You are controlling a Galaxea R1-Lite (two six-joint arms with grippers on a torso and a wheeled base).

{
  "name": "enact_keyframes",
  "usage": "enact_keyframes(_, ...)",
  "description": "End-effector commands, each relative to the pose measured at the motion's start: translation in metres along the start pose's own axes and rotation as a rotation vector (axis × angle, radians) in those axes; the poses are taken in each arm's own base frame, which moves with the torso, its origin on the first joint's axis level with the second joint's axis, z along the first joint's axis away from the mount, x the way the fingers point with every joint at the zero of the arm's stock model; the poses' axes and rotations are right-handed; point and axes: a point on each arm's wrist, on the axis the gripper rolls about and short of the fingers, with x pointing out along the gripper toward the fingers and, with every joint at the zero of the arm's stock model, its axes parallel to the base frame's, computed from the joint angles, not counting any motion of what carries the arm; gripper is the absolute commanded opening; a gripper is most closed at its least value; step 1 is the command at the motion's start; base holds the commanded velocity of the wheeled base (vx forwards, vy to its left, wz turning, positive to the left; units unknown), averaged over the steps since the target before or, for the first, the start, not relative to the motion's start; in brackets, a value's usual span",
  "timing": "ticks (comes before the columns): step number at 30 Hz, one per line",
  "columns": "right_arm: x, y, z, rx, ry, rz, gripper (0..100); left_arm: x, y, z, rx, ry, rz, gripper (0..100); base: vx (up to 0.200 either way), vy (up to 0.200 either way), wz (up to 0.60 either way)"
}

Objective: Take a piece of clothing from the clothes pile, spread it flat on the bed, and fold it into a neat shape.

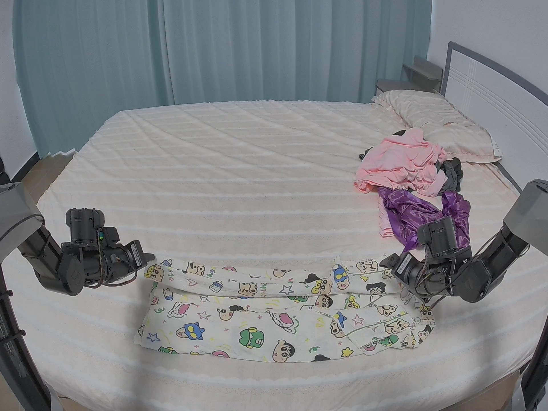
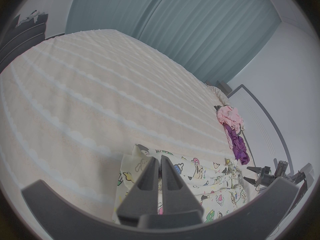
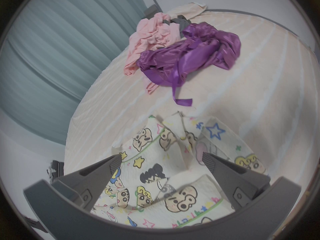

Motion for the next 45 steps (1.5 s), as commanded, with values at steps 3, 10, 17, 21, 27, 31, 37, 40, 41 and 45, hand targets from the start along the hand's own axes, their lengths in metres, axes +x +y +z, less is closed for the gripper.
enact_keyframes(3, 0.002, -0.005, -0.012, 0.020, 0.034, -0.026, 100, 0.000, -0.001, 0.000, 0.001, 0.001, 0.000, 0, 0.000, 0.000, 0.00)
enact_keyframes(10, 0.018, -0.001, -0.019, 0.024, 0.048, -0.028, 100, -0.002, -0.002, 0.000, 0.002, -0.003, 0.000, 0, 0.000, 0.000, 0.00)
enact_keyframes(17, 0.025, 0.005, -0.019, 0.055, 0.044, -0.020, 100, -0.003, -0.003, 0.001, 0.004, -0.006, -0.002, 0, 0.000, 0.000, 0.00)
enact_keyframes(21, 0.030, 0.004, -0.018, 0.061, 0.043, -0.024, 0, -0.003, -0.003, 0.001, 0.004, -0.006, -0.002, 0, 0.000, 0.000, 0.00)
enact_keyframes(27, 0.035, 0.001, -0.020, 0.096, 0.036, -0.039, 0, -0.003, -0.003, 0.001, 0.004, -0.008, -0.001, 0, 0.000, 0.000, 0.00)
enact_keyframes(31, 0.031, 0.001, -0.018, 0.102, 0.028, -0.039, 0, -0.003, -0.003, 0.002, 0.005, -0.011, -0.002, 0, 0.000, 0.000, 0.00)
enact_keyframes(37, 0.019, 0.008, -0.004, 0.116, -0.019, -0.012, 0, -0.002, -0.007, 0.010, 0.018, -0.039, -0.016, 0, 0.000, 0.000, 0.00)
enact_keyframes(40, 0.013, 0.014, 0.006, 0.120, -0.047, 0.015, 0, -0.001, -0.010, 0.017, 0.026, -0.058, -0.026, 0, 0.000, 0.000, 0.00)
enact_keyframes(41, 0.013, 0.014, 0.008, 0.122, -0.053, 0.018, 0, 0.000, -0.011, 0.018, 0.028, -0.061, -0.028, 0, 0.000, 0.000, 0.00)
enact_keyframes(45, 0.013, 0.022, 0.027, 0.126, -0.073, 0.013, 0, 0.003, -0.015, 0.030, 0.040, -0.095, -0.043, 0, 0.000, 0.000, 0.00)
